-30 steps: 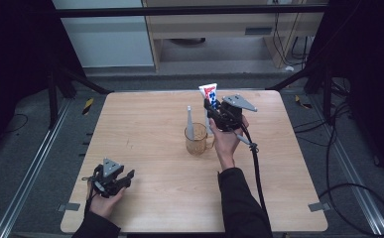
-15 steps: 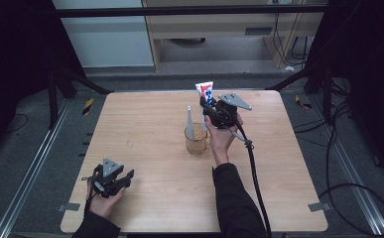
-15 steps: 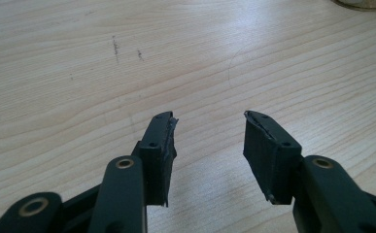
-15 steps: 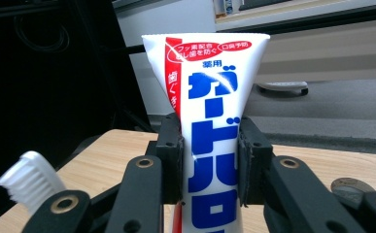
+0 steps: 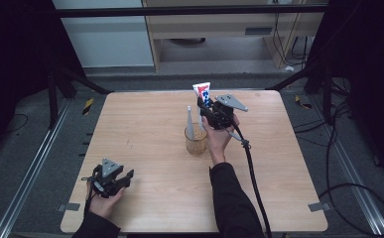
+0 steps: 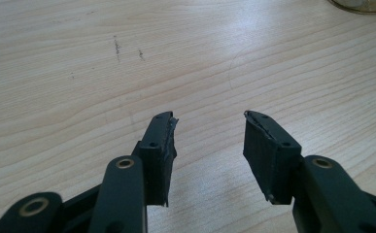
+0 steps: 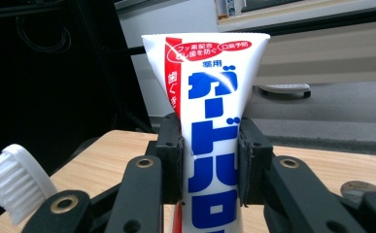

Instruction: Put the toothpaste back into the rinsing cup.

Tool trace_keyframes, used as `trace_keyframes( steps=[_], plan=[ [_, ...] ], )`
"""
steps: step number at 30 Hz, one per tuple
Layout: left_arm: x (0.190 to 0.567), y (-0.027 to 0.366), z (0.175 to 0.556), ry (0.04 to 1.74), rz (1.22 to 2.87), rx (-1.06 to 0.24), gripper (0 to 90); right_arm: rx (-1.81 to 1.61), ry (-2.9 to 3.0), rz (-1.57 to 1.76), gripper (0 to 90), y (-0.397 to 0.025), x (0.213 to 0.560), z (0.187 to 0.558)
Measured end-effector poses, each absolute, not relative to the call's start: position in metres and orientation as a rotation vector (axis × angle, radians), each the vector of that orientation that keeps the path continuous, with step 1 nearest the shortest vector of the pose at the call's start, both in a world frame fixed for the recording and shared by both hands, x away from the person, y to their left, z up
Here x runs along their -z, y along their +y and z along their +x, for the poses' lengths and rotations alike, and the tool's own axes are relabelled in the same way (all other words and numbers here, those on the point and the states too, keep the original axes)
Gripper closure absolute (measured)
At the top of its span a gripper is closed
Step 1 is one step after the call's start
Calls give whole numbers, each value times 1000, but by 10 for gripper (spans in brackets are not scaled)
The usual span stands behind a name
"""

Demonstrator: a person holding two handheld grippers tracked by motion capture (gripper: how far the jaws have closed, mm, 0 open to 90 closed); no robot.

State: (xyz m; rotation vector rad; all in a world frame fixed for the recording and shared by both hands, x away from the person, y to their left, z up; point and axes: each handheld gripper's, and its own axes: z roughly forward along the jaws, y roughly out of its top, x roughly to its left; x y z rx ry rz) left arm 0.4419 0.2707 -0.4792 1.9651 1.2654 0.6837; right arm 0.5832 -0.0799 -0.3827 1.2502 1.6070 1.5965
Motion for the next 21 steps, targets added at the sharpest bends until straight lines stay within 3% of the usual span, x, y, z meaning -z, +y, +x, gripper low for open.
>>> trace_keyframes(
  steps=[21],
  plan=[
    [479,272,442,1268,1961,-689,539,-1519,1713,1291,668,-61,417,588]
  ],
)
